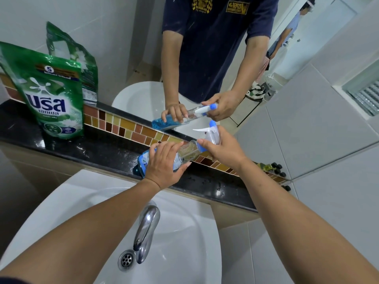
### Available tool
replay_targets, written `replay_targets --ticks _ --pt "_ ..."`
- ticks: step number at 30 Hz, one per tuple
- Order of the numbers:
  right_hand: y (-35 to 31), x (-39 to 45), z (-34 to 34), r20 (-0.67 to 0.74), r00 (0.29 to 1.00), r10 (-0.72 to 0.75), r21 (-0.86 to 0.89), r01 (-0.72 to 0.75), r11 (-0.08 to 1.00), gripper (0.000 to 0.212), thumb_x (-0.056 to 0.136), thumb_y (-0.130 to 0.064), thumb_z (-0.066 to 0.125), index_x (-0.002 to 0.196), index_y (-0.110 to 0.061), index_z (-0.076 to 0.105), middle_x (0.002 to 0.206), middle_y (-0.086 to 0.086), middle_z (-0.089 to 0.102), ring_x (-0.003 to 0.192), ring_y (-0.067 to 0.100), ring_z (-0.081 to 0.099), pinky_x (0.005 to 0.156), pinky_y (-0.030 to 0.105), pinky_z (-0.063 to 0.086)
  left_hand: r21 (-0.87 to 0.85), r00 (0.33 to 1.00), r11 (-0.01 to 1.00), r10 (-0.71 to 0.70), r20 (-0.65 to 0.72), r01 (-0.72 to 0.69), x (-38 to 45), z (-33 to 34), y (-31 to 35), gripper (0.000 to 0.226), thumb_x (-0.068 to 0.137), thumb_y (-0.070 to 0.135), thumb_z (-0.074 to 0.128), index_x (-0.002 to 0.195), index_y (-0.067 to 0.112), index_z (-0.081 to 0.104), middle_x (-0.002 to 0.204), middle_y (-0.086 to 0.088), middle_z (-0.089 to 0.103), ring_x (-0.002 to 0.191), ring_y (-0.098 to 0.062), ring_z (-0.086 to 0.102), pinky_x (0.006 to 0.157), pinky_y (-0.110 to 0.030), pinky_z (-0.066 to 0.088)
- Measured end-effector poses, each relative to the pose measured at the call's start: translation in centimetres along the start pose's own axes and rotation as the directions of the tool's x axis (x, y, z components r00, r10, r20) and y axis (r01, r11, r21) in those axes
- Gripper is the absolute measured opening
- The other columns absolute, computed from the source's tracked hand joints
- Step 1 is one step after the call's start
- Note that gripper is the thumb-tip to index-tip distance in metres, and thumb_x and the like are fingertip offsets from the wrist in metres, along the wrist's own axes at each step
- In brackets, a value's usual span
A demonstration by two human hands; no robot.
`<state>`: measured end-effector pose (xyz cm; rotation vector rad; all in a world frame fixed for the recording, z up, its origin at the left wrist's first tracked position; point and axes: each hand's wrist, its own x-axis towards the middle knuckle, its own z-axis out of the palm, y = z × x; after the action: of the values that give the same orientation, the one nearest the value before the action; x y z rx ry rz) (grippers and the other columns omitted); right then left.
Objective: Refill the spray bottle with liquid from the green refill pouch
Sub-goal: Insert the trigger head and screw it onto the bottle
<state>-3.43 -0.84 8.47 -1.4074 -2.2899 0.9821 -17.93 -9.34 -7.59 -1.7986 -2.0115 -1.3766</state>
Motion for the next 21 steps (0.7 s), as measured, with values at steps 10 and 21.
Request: replay_targets --ticks 10,21 --pt "0.5 0.1 -0.6 0.078 0.997 -0.013 0.086 0.006 0.996 0.061 0.08 -0.033 0.08 0.132 -0.034 0.047 0.123 -0.004 0.061 0.111 0.02 0.061 0.091 0.048 0.058 0.003 1.0 1.0 -0.006 0.014 0.006 0.0 0.1 -0.1 0.063 0.086 0.058 0.057 0.131 0.015 0.05 0.121 -0.007 0.058 0.113 -0.025 0.05 0.106 -0.048 0.03" --pt "-0.5 0.2 0.4 -0.057 0.995 -0.078 -0.046 0.076 0.996 0.057 0.083 -0.034 0.079 0.13 -0.023 0.049 0.116 -0.002 0.059 0.105 0.02 0.059 0.085 0.035 0.059 -0.016 1.0 1.0 -0.014 -0.003 0.014 0.1 0.2 -0.4 0.063 0.085 0.053 0.065 0.132 0.015 0.05 0.122 -0.007 0.057 0.115 -0.025 0.05 0.106 -0.049 0.032"
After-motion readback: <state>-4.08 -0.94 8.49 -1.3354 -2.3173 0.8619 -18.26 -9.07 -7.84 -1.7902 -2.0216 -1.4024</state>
